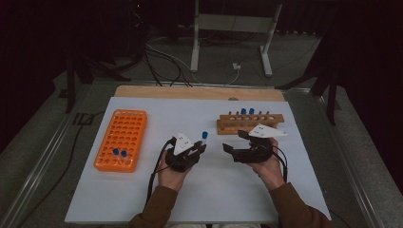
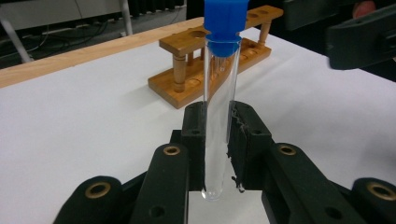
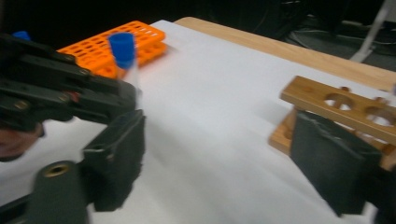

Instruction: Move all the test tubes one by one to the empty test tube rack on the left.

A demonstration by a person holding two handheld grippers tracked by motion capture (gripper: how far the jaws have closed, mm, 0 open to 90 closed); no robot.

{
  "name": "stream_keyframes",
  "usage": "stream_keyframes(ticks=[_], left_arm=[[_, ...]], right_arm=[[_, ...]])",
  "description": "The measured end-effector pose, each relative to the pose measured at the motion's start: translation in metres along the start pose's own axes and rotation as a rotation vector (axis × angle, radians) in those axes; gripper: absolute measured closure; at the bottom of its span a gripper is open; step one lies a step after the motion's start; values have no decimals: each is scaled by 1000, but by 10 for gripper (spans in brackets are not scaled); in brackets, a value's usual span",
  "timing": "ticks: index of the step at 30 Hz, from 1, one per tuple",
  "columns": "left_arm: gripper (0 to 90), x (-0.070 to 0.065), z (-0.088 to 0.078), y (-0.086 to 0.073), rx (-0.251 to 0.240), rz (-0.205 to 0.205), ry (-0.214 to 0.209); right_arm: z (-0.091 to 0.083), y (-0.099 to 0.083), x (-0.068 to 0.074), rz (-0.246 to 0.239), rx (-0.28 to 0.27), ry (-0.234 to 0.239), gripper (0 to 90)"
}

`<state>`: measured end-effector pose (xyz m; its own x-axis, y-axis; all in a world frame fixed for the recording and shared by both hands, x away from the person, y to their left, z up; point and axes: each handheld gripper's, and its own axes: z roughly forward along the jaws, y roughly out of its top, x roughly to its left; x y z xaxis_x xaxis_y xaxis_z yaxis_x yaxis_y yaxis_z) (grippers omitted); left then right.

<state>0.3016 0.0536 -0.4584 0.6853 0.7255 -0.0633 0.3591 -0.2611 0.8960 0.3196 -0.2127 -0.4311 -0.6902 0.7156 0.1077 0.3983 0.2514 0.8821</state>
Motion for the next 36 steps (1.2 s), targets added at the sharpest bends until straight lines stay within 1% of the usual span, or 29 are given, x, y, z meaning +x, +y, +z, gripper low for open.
stream_keyframes(ticks=[2, 4, 7, 10, 16, 19, 26, 28, 36], left_arm=[[780, 2, -3, 0, -4, -5, 4], [781, 4, -6, 1, -10, -9, 7], [780, 8, -11, 1, -17, -18, 15], [781, 11, -16, 1, -23, -24, 25], [781, 20, -26, 2, -42, -42, 44], [781, 24, -33, 3, -51, -46, 56], [781, 35, -49, 6, -71, -61, 90], [781, 39, -54, 5, -74, -61, 104], [781, 57, -79, 2, -99, -87, 162]], right_arm=[[-4, -1, -4, 10, -11, -5, 142], [-8, -3, -7, 14, -23, -15, 100], [-13, -5, -13, 19, -25, -29, 59], [-17, -9, -18, 23, -26, -47, 39], [-25, -18, -28, 49, -38, -78, 11], [-29, -23, -32, 63, -42, -94, 8], [-39, -32, -40, 91, -56, -113, 7], [-41, -35, -41, 96, -57, -119, 7], [-50, -46, -46, 109, -57, -142, 8]])
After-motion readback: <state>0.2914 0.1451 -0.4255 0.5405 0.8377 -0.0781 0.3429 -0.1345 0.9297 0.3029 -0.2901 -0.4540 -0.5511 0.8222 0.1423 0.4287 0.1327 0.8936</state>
